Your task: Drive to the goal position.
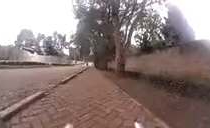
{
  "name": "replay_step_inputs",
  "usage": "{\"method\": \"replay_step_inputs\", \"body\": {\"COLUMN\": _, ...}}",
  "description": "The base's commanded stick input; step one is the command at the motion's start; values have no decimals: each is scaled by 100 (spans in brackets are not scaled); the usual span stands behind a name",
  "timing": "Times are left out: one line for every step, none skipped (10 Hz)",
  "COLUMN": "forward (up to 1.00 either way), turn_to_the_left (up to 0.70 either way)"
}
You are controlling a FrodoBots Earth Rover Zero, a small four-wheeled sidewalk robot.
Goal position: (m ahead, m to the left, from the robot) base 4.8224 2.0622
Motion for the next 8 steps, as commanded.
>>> {"method": "replay_step_inputs", "body": {"forward": 50, "turn_to_the_left": 0}}
{"method": "replay_step_inputs", "body": {"forward": 50, "turn_to_the_left": 0}}
{"method": "replay_step_inputs", "body": {"forward": 50, "turn_to_the_left": 0}}
{"method": "replay_step_inputs", "body": {"forward": 50, "turn_to_the_left": 0}}
{"method": "replay_step_inputs", "body": {"forward": 50, "turn_to_the_left": 0}}
{"method": "replay_step_inputs", "body": {"forward": 50, "turn_to_the_left": 0}}
{"method": "replay_step_inputs", "body": {"forward": 50, "turn_to_the_left": 0}}
{"method": "replay_step_inputs", "body": {"forward": 50, "turn_to_the_left": 0}}
